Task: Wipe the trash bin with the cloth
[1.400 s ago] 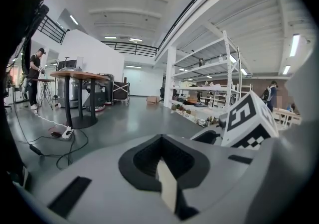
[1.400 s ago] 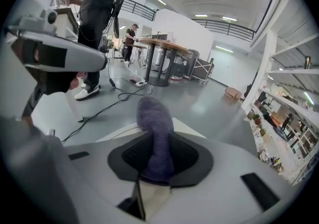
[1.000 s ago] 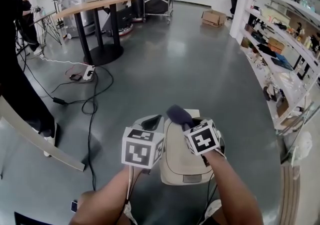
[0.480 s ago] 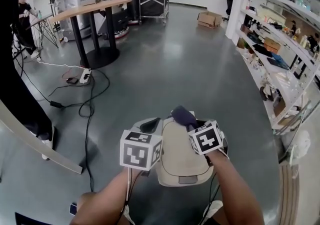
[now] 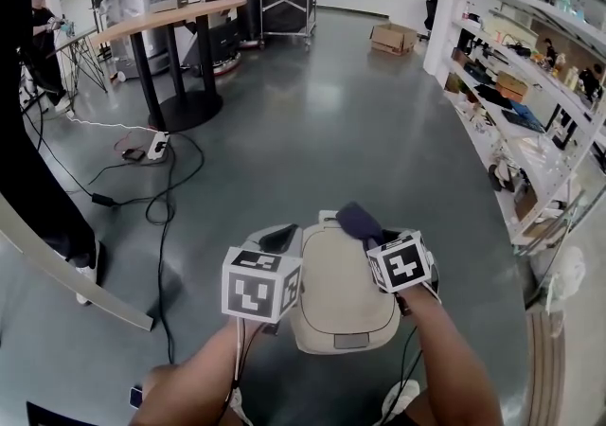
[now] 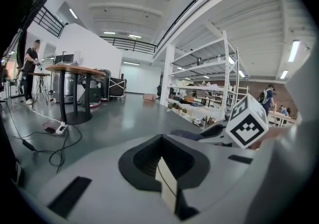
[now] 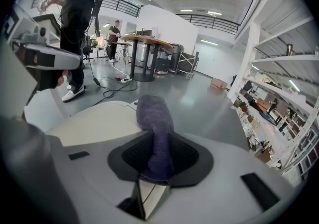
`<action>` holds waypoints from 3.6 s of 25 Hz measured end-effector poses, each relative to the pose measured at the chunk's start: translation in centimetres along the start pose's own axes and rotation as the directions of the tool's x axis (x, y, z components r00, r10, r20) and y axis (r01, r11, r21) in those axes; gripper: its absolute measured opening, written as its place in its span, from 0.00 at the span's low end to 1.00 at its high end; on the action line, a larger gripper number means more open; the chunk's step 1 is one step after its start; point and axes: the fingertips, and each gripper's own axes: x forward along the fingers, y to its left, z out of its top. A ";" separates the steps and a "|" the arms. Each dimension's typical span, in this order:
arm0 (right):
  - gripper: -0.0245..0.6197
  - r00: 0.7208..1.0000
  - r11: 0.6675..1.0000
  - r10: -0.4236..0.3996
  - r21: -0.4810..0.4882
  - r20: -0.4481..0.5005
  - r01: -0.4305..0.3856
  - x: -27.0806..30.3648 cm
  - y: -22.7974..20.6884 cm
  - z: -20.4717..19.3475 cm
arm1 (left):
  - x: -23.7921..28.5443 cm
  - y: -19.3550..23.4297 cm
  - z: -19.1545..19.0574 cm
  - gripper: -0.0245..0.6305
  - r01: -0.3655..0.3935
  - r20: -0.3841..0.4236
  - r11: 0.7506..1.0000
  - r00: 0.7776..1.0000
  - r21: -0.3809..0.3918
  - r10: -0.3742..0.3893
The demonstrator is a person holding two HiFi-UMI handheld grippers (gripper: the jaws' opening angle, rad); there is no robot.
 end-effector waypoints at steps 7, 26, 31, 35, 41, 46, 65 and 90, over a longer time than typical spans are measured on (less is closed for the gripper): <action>0.19 1.000 0.999 -0.012 0.043 -0.019 0.013 0.0 -1.7 -1.5 | 0.1 0.0 -0.1 0.03 -0.003 -0.005 1.000 1.000 0.004 0.003; 0.19 0.999 0.996 -0.030 0.081 0.040 0.026 -1.4 -1.5 -0.3 | -0.9 0.9 0.2 0.03 -0.023 0.008 1.000 1.000 0.003 0.023; 0.19 0.990 0.995 0.074 0.061 0.116 -0.082 -2.7 3.4 2.5 | -1.5 1.4 0.0 0.03 -0.028 0.015 1.000 0.999 0.001 0.028; 0.19 0.979 0.987 0.156 0.007 0.133 -0.158 -3.5 7.6 4.1 | -2.1 1.7 0.3 0.03 -0.036 0.016 0.999 0.999 0.000 0.036; 0.19 0.968 0.974 0.217 -0.089 0.122 -0.207 -3.5 13.2 5.1 | -3.3 3.0 -0.1 0.03 -0.052 0.018 0.999 0.999 0.001 0.052; 0.19 0.969 0.963 0.237 -0.149 0.061 -0.226 -2.6 15.5 4.0 | -4.5 4.3 -0.3 0.03 -0.074 0.023 0.997 0.997 -0.004 0.074; 0.19 0.978 0.973 0.203 -0.118 0.049 -0.196 -2.5 12.4 2.3 | -4.4 4.0 -1.0 0.03 -0.065 0.008 0.998 0.998 -0.021 0.066; 0.19 0.992 0.992 0.120 -0.033 0.040 -0.118 -3.7 6.1 -0.9 | -2.7 1.4 -1.5 0.03 -0.025 -0.017 1.000 1.000 0.019 0.026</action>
